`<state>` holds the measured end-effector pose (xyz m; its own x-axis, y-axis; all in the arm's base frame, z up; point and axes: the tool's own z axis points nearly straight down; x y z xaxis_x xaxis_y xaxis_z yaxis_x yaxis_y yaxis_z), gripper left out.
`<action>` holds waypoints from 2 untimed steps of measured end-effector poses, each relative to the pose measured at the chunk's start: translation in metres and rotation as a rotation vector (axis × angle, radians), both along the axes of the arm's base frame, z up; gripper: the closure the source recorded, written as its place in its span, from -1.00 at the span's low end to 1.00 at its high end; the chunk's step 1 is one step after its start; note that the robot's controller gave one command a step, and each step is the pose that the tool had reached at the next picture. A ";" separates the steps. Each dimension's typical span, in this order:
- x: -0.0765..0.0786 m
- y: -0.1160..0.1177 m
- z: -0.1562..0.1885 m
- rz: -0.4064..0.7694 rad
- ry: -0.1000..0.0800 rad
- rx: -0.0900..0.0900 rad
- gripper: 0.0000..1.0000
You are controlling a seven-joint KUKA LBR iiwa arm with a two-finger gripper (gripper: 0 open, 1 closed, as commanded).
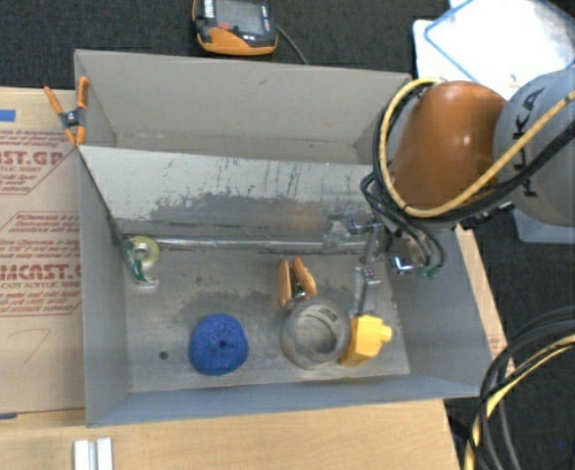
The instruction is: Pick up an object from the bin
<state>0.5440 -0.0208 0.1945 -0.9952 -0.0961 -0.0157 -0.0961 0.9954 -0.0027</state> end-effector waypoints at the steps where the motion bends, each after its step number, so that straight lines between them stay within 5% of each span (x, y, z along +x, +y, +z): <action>1: 0.006 0.017 -0.098 -0.243 0.014 0.006 -1.00; 2: -0.012 0.010 -0.092 -0.047 -0.017 0.001 1.00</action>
Offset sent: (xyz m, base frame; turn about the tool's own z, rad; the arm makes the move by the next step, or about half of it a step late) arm -0.0137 0.0096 -0.0936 0.0477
